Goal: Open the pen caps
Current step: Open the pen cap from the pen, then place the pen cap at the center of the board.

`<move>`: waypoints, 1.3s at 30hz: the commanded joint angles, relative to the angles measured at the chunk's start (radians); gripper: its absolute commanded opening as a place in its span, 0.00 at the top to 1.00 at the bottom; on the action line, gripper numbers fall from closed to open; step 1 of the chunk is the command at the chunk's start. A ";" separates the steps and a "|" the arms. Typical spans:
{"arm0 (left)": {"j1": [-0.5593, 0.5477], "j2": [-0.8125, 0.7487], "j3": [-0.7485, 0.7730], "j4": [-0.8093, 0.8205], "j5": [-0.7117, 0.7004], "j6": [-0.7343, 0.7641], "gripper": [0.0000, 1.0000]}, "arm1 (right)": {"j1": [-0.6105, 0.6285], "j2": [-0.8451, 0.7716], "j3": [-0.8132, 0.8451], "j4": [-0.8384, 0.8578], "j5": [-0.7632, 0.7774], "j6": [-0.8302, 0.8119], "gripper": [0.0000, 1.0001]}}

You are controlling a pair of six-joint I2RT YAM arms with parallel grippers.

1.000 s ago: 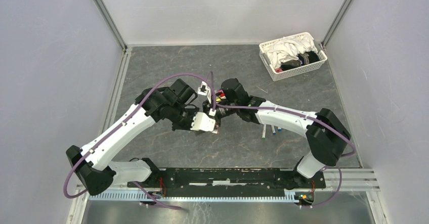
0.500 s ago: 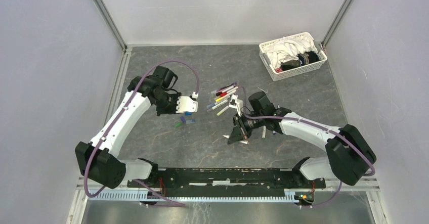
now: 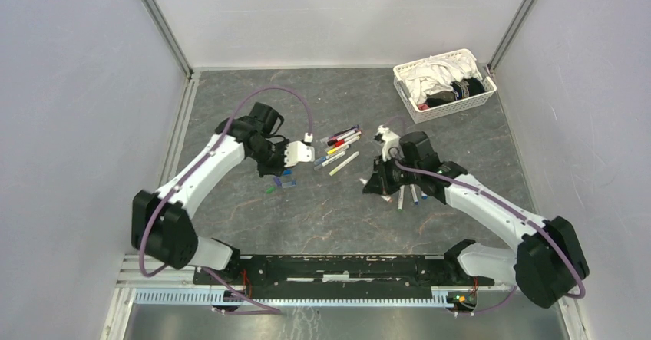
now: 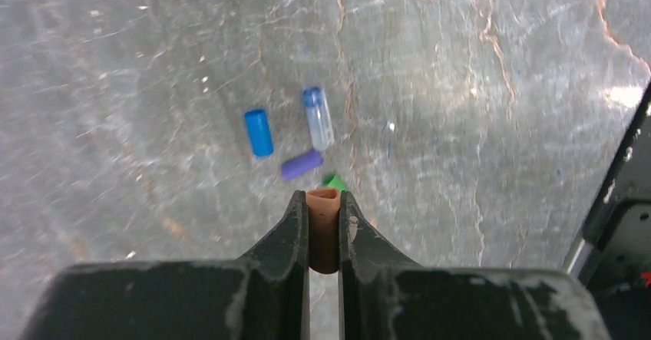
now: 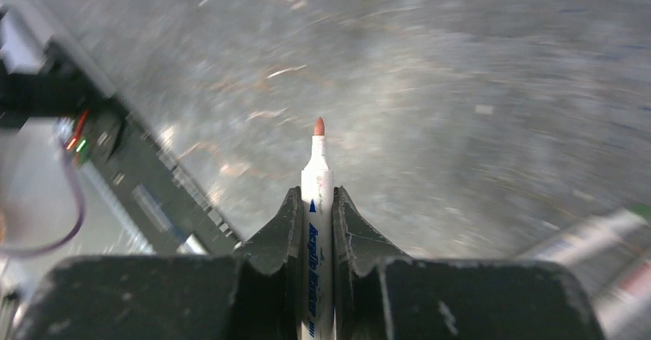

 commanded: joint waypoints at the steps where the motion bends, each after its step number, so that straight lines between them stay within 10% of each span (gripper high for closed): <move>1: -0.032 0.112 -0.041 0.198 0.017 -0.171 0.98 | -0.084 -0.102 0.028 -0.060 0.315 0.034 1.00; 18: -0.033 0.185 -0.080 0.353 -0.059 -0.273 0.58 | -0.259 -0.184 -0.121 0.017 0.725 0.056 0.94; 32: 0.007 0.075 0.274 0.087 -0.134 -0.468 0.32 | -0.279 0.010 -0.134 0.194 0.871 0.016 0.92; 36: 0.067 0.006 0.294 0.111 -0.108 -0.505 0.03 | -0.299 0.048 -0.156 0.242 0.874 0.011 0.92; 39: 0.096 -0.065 0.272 0.163 -0.130 -0.556 0.00 | -0.303 0.082 -0.162 0.275 0.867 0.009 0.90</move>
